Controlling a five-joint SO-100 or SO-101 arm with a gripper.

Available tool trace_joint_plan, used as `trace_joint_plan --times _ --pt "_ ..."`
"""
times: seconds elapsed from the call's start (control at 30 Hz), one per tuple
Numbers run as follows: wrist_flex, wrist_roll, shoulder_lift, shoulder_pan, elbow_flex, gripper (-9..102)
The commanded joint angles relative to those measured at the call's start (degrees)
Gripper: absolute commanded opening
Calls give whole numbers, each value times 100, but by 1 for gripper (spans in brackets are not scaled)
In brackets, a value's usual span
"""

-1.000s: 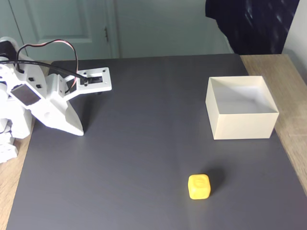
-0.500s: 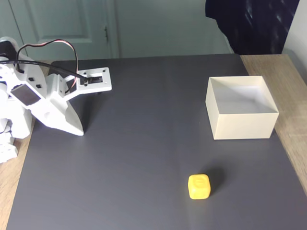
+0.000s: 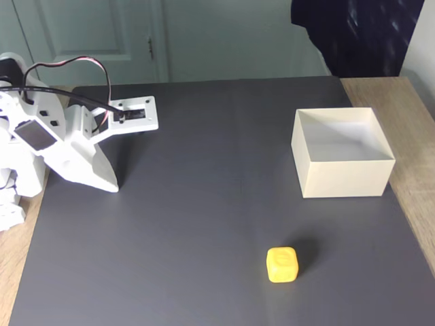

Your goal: Grasp a cube block and put it in the white box.

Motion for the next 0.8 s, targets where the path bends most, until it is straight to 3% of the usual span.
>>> trace_joint_plan --times 0.0,0.77 --pt "26 -9 44 53 0 1" --pt "-527 404 44 -888 0 0"
